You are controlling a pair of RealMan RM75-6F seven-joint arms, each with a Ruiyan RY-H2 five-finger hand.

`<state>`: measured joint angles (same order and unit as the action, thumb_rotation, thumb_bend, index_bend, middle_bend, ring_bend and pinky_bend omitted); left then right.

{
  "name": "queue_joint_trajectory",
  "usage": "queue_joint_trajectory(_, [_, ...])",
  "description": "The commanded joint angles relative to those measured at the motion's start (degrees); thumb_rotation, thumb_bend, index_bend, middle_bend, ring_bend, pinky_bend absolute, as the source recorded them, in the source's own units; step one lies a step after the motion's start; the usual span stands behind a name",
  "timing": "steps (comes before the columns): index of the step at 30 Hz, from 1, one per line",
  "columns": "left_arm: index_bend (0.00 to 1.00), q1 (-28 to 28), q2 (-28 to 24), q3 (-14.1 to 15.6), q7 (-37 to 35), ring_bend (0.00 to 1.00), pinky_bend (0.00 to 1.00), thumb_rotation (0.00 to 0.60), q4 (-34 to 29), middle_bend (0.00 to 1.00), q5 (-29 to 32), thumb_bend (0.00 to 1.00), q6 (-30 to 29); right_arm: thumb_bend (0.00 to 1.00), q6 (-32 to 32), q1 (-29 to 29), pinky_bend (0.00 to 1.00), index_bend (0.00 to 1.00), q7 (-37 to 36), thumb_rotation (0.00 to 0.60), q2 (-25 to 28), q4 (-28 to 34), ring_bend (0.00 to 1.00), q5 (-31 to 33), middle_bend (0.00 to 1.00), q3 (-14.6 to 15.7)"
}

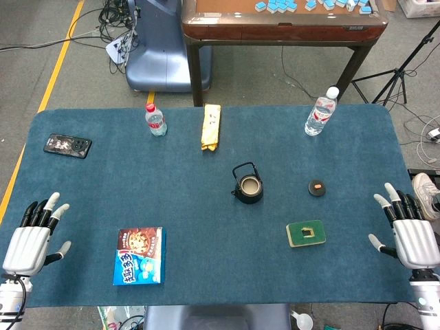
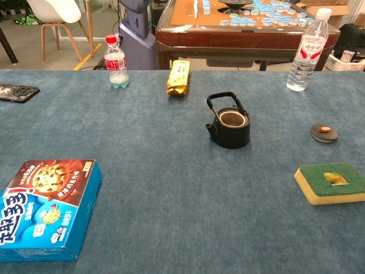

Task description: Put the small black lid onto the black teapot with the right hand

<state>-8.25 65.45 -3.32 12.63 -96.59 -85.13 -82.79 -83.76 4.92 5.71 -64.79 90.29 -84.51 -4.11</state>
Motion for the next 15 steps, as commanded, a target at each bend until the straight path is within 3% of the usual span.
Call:
queue_joint_trajectory(1, [0.15, -0.05, 0.08, -0.02, -0.03, 0.0, 0.0, 0.6, 0.11, 0.0, 0.09, 0.26, 0.04, 0.22, 0.2, 0.13, 0.0, 0.14, 0.29, 0.6, -0.05, 0.09, 0.0, 0.1, 0.01, -0.04])
queue_joint_trajectory(15, [0.15, -0.73, 0.37, 0.0, -0.18, 0.0, 0.0, 0.6, 0.04, 0.0, -0.14, 0.26, 0.61, 0.22, 3.27, 1.83, 0.0, 0.14, 2.12, 0.6, 0.66, 1.41, 0.0, 1.06, 0.01, -0.3])
